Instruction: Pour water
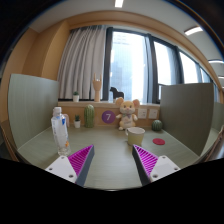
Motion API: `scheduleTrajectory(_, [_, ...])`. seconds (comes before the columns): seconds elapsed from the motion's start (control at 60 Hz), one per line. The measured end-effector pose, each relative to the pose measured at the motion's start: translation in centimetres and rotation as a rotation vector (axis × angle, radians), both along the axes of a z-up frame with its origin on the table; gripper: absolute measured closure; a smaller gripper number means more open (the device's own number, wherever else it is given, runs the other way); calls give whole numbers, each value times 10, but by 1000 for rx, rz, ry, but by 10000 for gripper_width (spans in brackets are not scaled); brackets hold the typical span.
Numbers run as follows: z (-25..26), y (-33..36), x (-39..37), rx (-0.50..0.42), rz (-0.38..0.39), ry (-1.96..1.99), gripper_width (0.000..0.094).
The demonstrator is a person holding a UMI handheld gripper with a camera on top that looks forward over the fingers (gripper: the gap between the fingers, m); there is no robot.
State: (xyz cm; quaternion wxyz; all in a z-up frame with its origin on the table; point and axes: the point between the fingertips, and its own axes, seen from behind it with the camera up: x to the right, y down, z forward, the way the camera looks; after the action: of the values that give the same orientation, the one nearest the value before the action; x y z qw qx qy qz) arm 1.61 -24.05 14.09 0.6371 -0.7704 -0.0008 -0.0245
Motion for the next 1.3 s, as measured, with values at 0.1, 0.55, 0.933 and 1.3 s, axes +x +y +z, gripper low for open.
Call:
scheduleTrajectory(0.1, [-28,12,-52,-3,62,5,146])
scheduleTrajectory(0.55, [-34,87,-195,35,233,23,153])
scheduleTrajectory(0.933, [-38,168,-239,46,234,-14,164])
scheduleTrajectory(1.3, [-33,174,-234,119,240,53,599])
